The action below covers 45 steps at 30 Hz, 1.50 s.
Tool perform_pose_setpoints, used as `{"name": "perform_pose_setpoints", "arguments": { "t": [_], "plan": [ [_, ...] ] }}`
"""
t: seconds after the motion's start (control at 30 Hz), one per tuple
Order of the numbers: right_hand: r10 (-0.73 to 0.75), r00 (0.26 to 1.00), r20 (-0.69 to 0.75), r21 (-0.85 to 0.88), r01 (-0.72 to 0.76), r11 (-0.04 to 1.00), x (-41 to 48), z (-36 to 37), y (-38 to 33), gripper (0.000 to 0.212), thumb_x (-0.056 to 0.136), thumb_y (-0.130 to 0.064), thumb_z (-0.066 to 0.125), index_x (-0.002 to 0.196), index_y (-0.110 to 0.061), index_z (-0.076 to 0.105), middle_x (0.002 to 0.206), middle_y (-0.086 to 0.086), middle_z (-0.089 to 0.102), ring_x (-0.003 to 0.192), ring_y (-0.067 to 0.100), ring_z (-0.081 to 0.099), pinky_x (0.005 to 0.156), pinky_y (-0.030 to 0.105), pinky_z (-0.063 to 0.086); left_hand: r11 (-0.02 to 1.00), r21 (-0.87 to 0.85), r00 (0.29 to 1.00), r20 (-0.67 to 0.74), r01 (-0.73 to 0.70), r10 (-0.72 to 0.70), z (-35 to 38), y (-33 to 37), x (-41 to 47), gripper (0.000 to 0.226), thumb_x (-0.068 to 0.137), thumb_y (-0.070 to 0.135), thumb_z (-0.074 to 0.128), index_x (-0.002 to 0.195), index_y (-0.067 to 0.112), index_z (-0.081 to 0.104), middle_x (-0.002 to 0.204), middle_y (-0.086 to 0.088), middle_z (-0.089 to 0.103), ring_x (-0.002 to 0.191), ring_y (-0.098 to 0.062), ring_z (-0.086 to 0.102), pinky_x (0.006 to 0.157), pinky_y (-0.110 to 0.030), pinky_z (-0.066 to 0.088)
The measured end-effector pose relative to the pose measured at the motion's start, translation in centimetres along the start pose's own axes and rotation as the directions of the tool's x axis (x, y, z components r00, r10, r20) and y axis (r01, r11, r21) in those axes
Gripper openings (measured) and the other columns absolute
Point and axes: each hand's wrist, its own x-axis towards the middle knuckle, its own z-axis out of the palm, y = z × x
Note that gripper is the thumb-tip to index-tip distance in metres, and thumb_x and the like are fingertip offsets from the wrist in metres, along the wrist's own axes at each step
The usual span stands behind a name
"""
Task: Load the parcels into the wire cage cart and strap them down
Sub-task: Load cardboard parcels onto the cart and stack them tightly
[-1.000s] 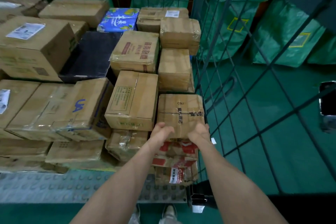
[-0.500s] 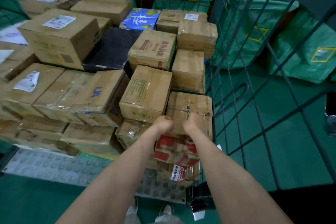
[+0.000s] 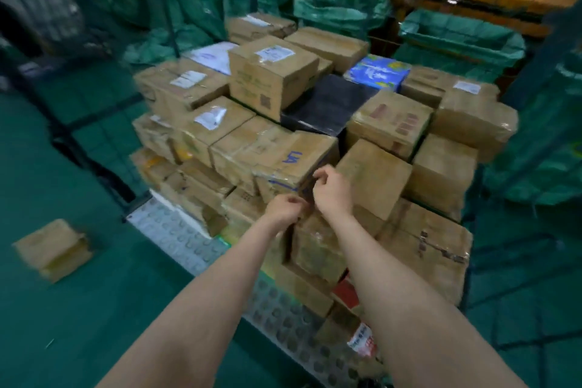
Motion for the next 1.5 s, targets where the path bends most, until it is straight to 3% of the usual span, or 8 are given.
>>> {"name": "perform_pose_setpoints", "arguments": {
  "t": [0.17,0.37,0.47,0.67,0.8,1.13,1.27,1.5],
  "plan": [
    [-0.08,0.978,0.195,0.011,0.079,0.997,-2.5,7.5,-6.6,0.031,0.087,-0.004,0.045,0.106,-0.013,0.067,0.113,0.012,0.066,0.109,0.031,0.058,0.087,0.031,0.044,0.98,-0.174,0.989,-0.094,0.096,-0.113,-9.4,-5.6,-1.8,0.013,0.084,0.013,0.051,0.092,0.017,0.061,0.077,-0.003,0.057,0.058,-0.012,0.048,0.048,-0.022,0.039],
    [-0.157,0.913,0.377,0.07,0.141,0.988,-7.4,16.7,-14.9,0.028,0.085,-0.006,0.047,0.103,-0.015,0.067,0.111,0.009,0.066,0.107,0.029,0.059,0.086,0.03,0.044,0.96,-0.235,0.946,-0.243,0.156,-0.213,-20.0,-13.9,-5.1,0.018,0.093,0.014,0.044,0.094,0.019,0.061,0.095,-0.002,0.062,0.078,-0.016,0.058,0.055,-0.022,0.039],
    [-0.191,0.875,0.445,0.067,0.18,0.981,-9.8,21.2,-18.9,0.028,0.087,-0.007,0.046,0.103,-0.016,0.067,0.114,0.01,0.066,0.109,0.029,0.058,0.088,0.03,0.045,0.945,-0.275,0.913,-0.31,0.18,-0.264,-25.2,-17.7,-6.6,0.024,0.094,0.014,0.041,0.106,0.016,0.062,0.098,-0.001,0.062,0.072,-0.013,0.056,0.054,-0.023,0.037],
    [-0.259,0.766,0.589,0.059,0.278,0.959,-14.2,28.9,-24.8,0.029,0.091,-0.01,0.043,0.107,-0.011,0.066,0.117,0.01,0.064,0.11,0.031,0.056,0.089,0.034,0.046,0.891,-0.375,0.834,-0.38,0.256,-0.4,-32.7,-24.9,-10.2,0.021,0.093,0.01,0.041,0.084,0.019,0.057,0.086,0.0,0.058,0.06,-0.01,0.049,0.051,-0.023,0.03],
    [-0.292,0.685,0.667,0.042,0.357,0.933,-15.7,32.7,-28.1,0.025,0.093,-0.012,0.045,0.108,-0.014,0.064,0.118,0.008,0.062,0.108,0.028,0.056,0.085,0.033,0.046,0.846,-0.454,0.771,-0.419,0.279,-0.48,-36.6,-28.8,-11.0,0.022,0.095,0.012,0.041,0.104,0.017,0.06,0.093,-0.002,0.059,0.064,-0.012,0.051,0.054,-0.023,0.035],
    [-0.263,0.599,0.756,0.041,0.357,0.933,-11.7,42.5,-35.0,0.02,0.091,-0.011,0.044,0.098,-0.021,0.059,0.098,0.0,0.058,0.082,0.022,0.055,0.064,0.028,0.043,0.818,-0.518,0.716,-0.469,0.251,-0.517,-46.1,-32.6,-5.9,0.019,0.092,0.009,0.045,0.101,0.015,0.061,0.097,0.0,0.059,0.069,-0.012,0.052,0.054,-0.024,0.037],
    [-0.257,0.571,0.78,0.036,0.369,0.929,-8.9,45.8,-38.4,0.022,0.092,-0.01,0.045,0.105,-0.016,0.062,0.101,-0.001,0.056,0.09,0.02,0.055,0.077,0.03,0.046,0.81,-0.529,0.701,-0.476,0.254,-0.531,-50.5,-33.1,-3.0,0.022,0.09,0.009,0.042,0.1,0.017,0.06,0.082,0.004,0.059,0.08,-0.017,0.06,0.056,-0.024,0.039],
    [-0.233,0.522,0.82,0.007,0.399,0.917,-5.0,51.8,-43.1,0.024,0.094,-0.013,0.042,0.108,-0.016,0.062,0.109,0.0,0.057,0.093,0.018,0.053,0.079,0.028,0.044,0.753,-0.608,0.649,-0.471,0.252,-0.597,-56.2,-35.5,1.6,0.023,0.091,0.01,0.045,0.102,0.015,0.064,0.103,-0.003,0.063,0.089,-0.019,0.058,0.059,-0.026,0.044]
  ]
}}
